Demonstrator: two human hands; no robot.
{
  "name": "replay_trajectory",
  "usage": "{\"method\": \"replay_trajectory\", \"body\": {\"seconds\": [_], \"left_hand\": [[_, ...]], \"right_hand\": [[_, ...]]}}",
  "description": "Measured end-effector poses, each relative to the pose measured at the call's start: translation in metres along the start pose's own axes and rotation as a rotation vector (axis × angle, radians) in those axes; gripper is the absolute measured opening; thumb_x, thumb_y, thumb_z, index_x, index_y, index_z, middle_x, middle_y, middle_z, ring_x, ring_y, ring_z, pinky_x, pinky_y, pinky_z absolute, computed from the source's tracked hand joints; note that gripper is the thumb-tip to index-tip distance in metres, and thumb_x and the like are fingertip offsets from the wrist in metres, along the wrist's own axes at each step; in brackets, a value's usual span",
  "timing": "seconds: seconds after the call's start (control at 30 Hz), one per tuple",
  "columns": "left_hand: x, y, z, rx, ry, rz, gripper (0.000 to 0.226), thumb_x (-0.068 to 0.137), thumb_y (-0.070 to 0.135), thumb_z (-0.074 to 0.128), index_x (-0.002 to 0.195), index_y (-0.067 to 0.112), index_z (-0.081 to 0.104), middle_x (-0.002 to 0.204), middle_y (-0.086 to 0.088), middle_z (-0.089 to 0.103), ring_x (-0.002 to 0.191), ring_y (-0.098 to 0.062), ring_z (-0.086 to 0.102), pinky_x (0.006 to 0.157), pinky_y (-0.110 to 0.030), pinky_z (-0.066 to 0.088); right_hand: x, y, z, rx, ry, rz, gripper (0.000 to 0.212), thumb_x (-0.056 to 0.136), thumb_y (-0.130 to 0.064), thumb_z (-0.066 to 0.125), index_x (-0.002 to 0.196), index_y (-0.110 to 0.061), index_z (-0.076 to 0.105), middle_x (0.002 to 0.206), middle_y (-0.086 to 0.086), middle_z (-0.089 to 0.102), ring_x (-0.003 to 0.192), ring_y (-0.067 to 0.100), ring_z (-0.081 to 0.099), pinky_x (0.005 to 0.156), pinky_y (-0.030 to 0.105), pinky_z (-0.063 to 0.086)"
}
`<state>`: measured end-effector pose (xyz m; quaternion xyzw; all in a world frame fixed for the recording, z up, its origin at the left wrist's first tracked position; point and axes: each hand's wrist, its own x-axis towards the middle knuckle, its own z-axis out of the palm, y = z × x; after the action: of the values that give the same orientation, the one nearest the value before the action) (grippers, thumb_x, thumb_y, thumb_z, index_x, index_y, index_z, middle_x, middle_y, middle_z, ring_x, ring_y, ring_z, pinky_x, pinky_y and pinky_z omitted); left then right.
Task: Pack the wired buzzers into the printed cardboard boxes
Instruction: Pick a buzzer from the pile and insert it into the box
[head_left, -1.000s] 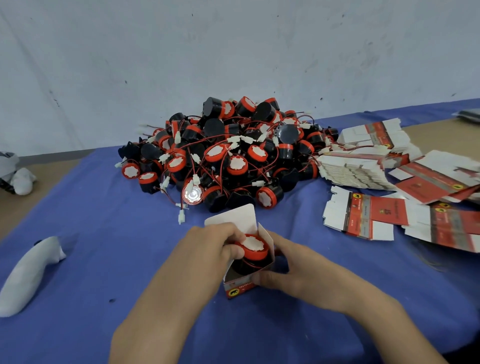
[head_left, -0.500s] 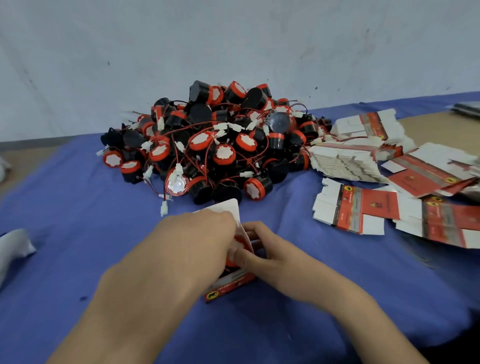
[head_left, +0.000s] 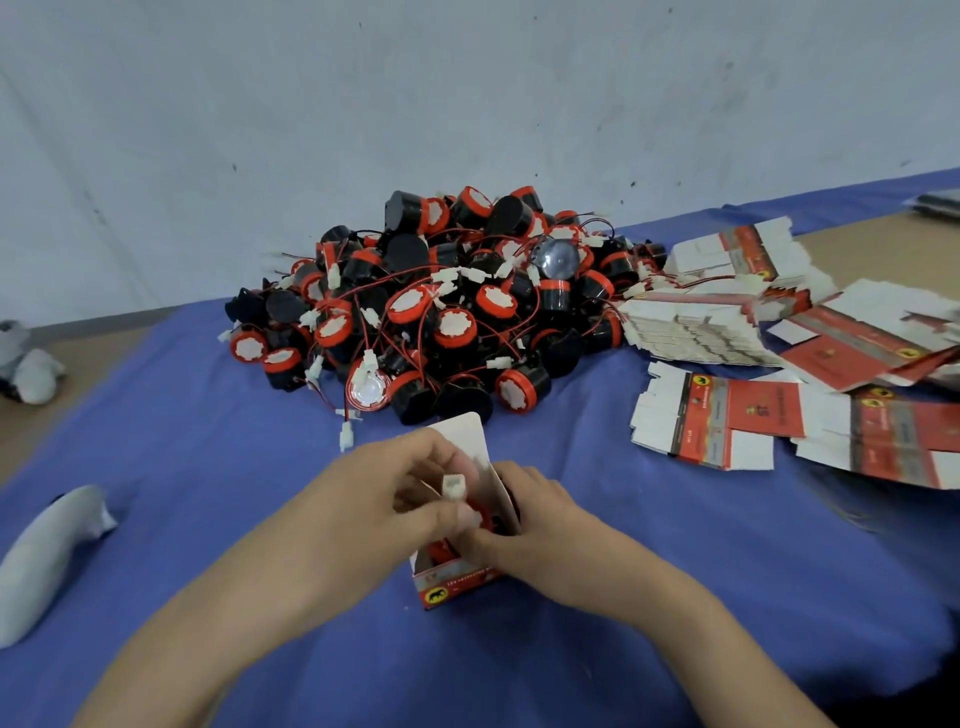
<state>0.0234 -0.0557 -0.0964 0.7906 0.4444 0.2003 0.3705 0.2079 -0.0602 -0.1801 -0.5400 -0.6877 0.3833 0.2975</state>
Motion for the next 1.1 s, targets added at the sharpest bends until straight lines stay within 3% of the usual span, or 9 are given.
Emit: {"method": "replay_trajectory", "body": {"seconds": [0.17,0.27,0.37,0.47,0.53,0.63,0.8,0.97,1.1], "left_hand": [[-0.001,-0.009,0.020,0.090,0.248,0.125,0.033,0.095,0.030,0.062,0.102,0.061,0.055,0.097,0.033,0.061,0.096,0.009,0.058,0.076,-0.003,0.042],[-0.003,-0.026,0.027,0.196,0.322,0.115,0.021,0.094,0.045,0.050,0.102,0.065,0.049,0.094,0.034,0.061,0.099,0.002,0.055,0.075,-0.010,0.044],[-0.010,-0.045,0.028,0.380,0.395,0.126,0.024,0.102,0.055,0.038,0.106,0.052,0.061,0.091,0.034,0.058,0.103,0.002,0.045,0.088,-0.007,0.033],[-0.011,-0.054,0.027,0.450,0.446,0.182,0.034,0.100,0.045,0.042,0.109,0.030,0.071,0.100,0.024,0.063,0.097,0.000,0.049,0.092,-0.012,0.031],[-0.011,-0.053,0.028,0.391,0.471,0.134,0.030,0.102,0.054,0.038,0.112,0.040,0.063,0.097,0.027,0.059,0.098,0.001,0.048,0.089,-0.013,0.035],[-0.012,-0.052,0.030,0.336,0.516,0.035,0.014,0.089,0.060,0.043,0.097,0.049,0.048,0.087,0.029,0.054,0.097,-0.002,0.049,0.078,-0.019,0.043],[-0.013,-0.051,0.032,0.559,0.598,0.097,0.030,0.096,0.042,0.046,0.074,0.025,0.056,0.095,0.012,0.053,0.088,-0.010,0.045,0.073,-0.034,0.047],[-0.016,-0.044,0.029,0.669,0.480,-0.014,0.052,0.097,0.049,0.027,0.093,0.023,0.072,0.118,0.010,0.056,0.102,-0.013,0.053,0.075,-0.030,0.045],[-0.011,-0.031,0.023,0.848,0.378,-0.126,0.046,0.099,0.047,0.021,0.089,0.027,0.061,0.107,0.015,0.056,0.092,-0.011,0.050,0.071,-0.026,0.038]], "right_hand": [[0.000,0.001,0.002,0.016,-0.001,-0.020,0.023,0.091,-0.050,0.062,0.109,-0.037,0.053,0.110,-0.004,0.053,0.108,0.016,0.049,0.097,0.041,0.048],[0.002,0.004,0.004,0.036,0.002,-0.017,0.027,0.087,-0.056,0.061,0.107,-0.039,0.054,0.110,-0.005,0.054,0.110,0.015,0.049,0.097,0.042,0.048],[0.004,0.007,0.005,0.048,0.011,-0.010,0.031,0.087,-0.056,0.060,0.114,-0.040,0.055,0.114,-0.008,0.055,0.117,0.014,0.049,0.101,0.042,0.046],[0.004,0.008,0.007,0.054,0.012,-0.010,0.032,0.087,-0.057,0.059,0.116,-0.042,0.055,0.117,-0.009,0.056,0.119,0.013,0.049,0.103,0.042,0.045],[0.003,0.008,0.007,0.049,0.028,-0.009,0.032,0.085,-0.059,0.057,0.113,-0.042,0.056,0.115,-0.011,0.056,0.118,0.011,0.049,0.103,0.040,0.045],[0.002,0.008,0.009,0.028,0.050,-0.002,0.020,0.091,-0.053,0.058,0.106,-0.041,0.055,0.111,-0.012,0.055,0.115,0.009,0.049,0.101,0.039,0.046],[0.001,0.007,0.010,0.011,0.064,0.008,0.018,0.091,-0.052,0.057,0.108,-0.044,0.054,0.110,-0.014,0.054,0.114,0.008,0.047,0.100,0.036,0.045],[0.000,0.007,0.012,0.000,0.081,0.003,0.016,0.088,-0.055,0.056,0.102,-0.048,0.050,0.107,-0.017,0.052,0.110,0.004,0.045,0.096,0.031,0.044],[0.000,0.006,0.013,-0.024,0.087,0.009,0.023,0.089,-0.055,0.054,0.110,-0.045,0.051,0.108,-0.015,0.052,0.110,0.006,0.045,0.095,0.031,0.045]]}}
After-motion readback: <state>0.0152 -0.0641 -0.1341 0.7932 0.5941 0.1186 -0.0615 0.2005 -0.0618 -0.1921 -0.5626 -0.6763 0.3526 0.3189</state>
